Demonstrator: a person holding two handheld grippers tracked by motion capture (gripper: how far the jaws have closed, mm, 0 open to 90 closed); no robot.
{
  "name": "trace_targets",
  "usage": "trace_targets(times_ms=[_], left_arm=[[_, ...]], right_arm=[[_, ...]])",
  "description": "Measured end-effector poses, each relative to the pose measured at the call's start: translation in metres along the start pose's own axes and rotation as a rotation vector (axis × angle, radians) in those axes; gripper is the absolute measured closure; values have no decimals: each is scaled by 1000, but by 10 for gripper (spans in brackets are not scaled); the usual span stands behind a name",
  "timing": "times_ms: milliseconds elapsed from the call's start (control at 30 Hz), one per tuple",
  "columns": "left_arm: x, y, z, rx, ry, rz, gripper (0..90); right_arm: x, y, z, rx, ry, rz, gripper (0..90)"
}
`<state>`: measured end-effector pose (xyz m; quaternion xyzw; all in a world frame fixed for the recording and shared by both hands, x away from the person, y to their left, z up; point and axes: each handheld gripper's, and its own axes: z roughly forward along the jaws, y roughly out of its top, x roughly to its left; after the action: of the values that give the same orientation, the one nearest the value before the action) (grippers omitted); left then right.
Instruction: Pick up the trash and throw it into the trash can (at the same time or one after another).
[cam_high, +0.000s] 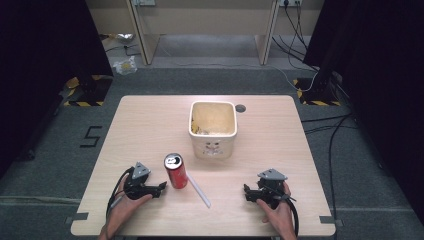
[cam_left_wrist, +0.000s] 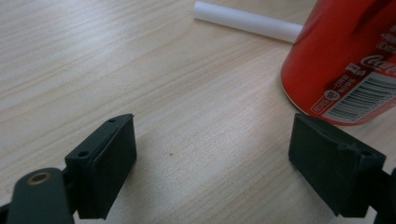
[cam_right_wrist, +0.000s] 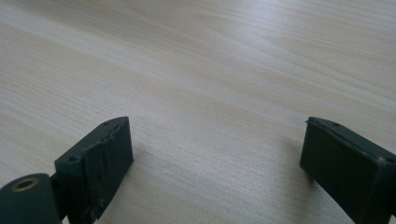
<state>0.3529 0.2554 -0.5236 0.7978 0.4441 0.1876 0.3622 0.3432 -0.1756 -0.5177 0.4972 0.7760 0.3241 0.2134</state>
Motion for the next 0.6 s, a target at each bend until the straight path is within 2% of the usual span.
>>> trace_targets(times_ms=[400, 567, 600], left_arm=[[0, 0, -1, 1, -5, -1, 152], [0, -2, -3, -9, -20, -2, 160], [0, -3, -4, -17, -50, -22, 162]], right_arm=[[0, 0, 0, 2, -5, 6, 90], [0, 0, 0, 2, -2, 3, 85], [0, 0, 0, 2, -1, 1, 84]])
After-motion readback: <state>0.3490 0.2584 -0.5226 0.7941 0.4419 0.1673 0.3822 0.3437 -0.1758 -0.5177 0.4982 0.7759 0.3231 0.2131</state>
